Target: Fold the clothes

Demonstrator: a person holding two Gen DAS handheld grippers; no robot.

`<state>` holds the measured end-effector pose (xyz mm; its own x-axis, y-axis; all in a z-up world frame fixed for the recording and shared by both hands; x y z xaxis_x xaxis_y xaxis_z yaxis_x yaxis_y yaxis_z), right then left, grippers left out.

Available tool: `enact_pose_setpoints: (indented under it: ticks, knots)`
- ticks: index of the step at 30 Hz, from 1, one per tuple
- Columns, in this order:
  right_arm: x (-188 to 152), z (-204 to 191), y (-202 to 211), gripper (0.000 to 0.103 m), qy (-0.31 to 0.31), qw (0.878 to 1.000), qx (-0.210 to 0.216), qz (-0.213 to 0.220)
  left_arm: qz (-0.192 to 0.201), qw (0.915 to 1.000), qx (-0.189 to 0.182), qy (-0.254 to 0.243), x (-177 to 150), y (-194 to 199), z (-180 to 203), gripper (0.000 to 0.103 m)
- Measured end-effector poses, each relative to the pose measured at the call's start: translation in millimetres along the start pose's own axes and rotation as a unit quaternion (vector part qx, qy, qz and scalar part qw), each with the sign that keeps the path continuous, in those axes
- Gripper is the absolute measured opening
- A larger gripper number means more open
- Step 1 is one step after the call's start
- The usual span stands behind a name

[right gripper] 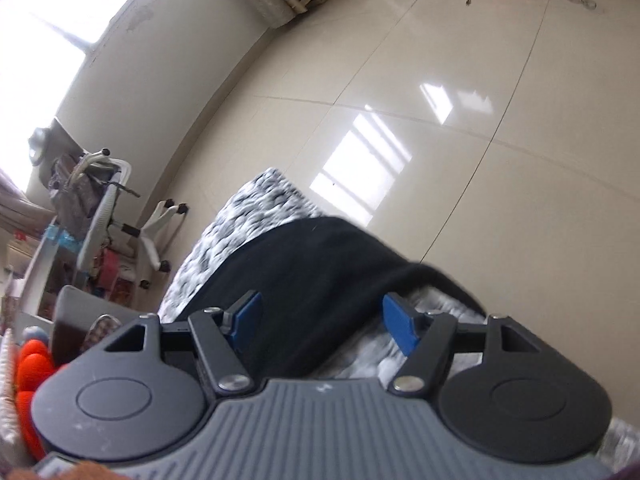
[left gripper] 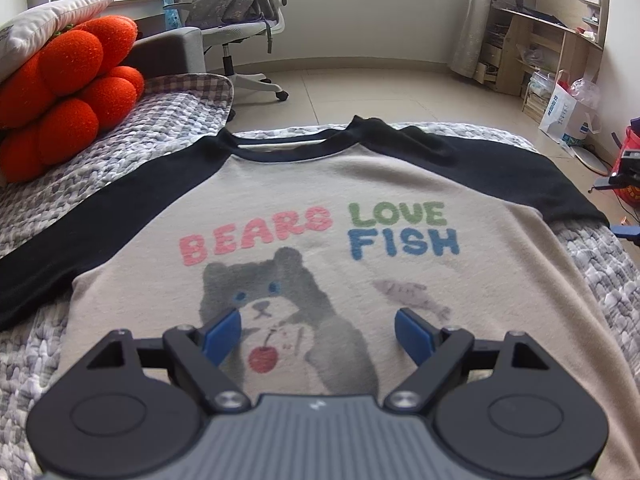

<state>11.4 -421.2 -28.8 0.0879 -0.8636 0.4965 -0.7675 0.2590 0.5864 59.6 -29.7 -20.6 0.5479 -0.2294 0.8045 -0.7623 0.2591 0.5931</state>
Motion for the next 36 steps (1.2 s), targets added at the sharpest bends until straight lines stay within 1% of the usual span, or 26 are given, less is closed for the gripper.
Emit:
enact_pose_setpoints:
  ticks: [6,9,11,13,14,15,17,18,19,20,21,22,27,30,31,33,35,36]
  knots:
    - [3.2,13.8,-12.4,0.071,-0.018,1.0,-0.016,0.013,0.005,0.9999,-0.008,0.004,4.9,-1.8,12.0,0.085]
    - [3.9,23.8,-19.2,0.07,-0.044,0.999,-0.015,0.016,0.005,1.0,-0.007,0.003,5.6,-4.1,17.1,0.085]
    - [4.9,26.4,-21.4,0.063,-0.047,0.998,-0.018,0.023,0.004,1.0,-0.003,0.002,5.6,-5.5,19.2,0.085]
    - [5.8,26.9,-21.7,0.051,-0.039,0.998,-0.021,0.034,0.003,1.0,0.0,0.0,5.6,-6.5,20.9,0.085]
    - [6.0,26.7,-21.2,0.048,-0.034,0.998,-0.022,0.04,0.003,1.0,0.001,0.0,5.5,-6.5,21.5,0.085]
    - [6.2,26.5,-20.8,0.043,-0.028,0.998,-0.023,0.047,0.003,1.0,0.001,0.0,5.4,-6.4,22.0,0.085]
    - [6.5,25.3,-20.4,0.03,-0.025,0.998,-0.014,0.053,0.003,1.0,0.0,0.0,5.3,-6.6,22.9,0.085]
    - [6.7,24.3,-19.7,0.017,-0.025,0.998,-0.008,0.054,0.002,1.0,-0.002,-0.001,5.0,-6.3,23.7,0.085]
    - [6.9,22.3,-18.3,0.011,-0.022,0.998,-0.002,0.058,0.002,1.0,-0.002,-0.003,4.7,-6.1,24.5,0.085]
    - [6.9,19.8,-16.6,0.009,-0.018,0.998,0.0,0.063,0.002,1.0,-0.003,-0.005,4.5,-6.1,25.1,0.085]
    - [6.9,17.2,-14.9,0.005,-0.013,0.998,0.002,0.069,0.002,1.0,-0.003,-0.006,4.3,-6.0,25.7,0.085]
    - [6.8,14.7,-13.2,0.003,-0.008,0.997,0.004,0.074,0.002,1.0,-0.004,-0.007,4.0,-5.8,26.4,0.085]
    - [8.1,-1.4,-4.8,0.002,0.008,0.995,0.022,0.102,0.002,1.0,-0.002,-0.007,4.1,-5.1,25.9,0.085]
    - [8.5,-10.4,-1.6,0.002,0.01,0.994,0.033,0.106,0.003,1.0,-0.001,-0.004,4.7,-4.6,24.8,0.085]
    - [7.7,-13.6,-1.6,0.004,0.01,0.994,0.03,0.102,0.004,1.0,-0.002,-0.003,4.9,-4.4,24.4,0.085]
    - [6.2,-16.1,0.1,0.015,-0.003,0.996,0.027,0.09,0.004,1.0,-0.003,0.0,5.3,-3.6,23.9,0.085]
    - [5.2,-15.4,-1.1,0.016,-0.018,0.997,0.022,0.072,0.004,1.0,-0.003,0.0,5.2,-3.7,23.9,0.085]
    - [5.0,-13.8,-2.4,0.022,-0.025,0.998,0.018,0.063,0.004,1.0,-0.004,0.0,5.2,-3.8,24.1,0.085]
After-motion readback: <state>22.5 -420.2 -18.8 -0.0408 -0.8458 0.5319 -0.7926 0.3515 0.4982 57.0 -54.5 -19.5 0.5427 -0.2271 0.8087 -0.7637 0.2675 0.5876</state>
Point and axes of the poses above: each gripper's, at about its wrist camera, not at the fingertips, and y roughly against the way its jaws point, z to its right, x to its top, the point moved 2 cm from there along -y, roughly the way its jaws point, and after that the axes turned 10 degrees about z, right-handed, at the moved point
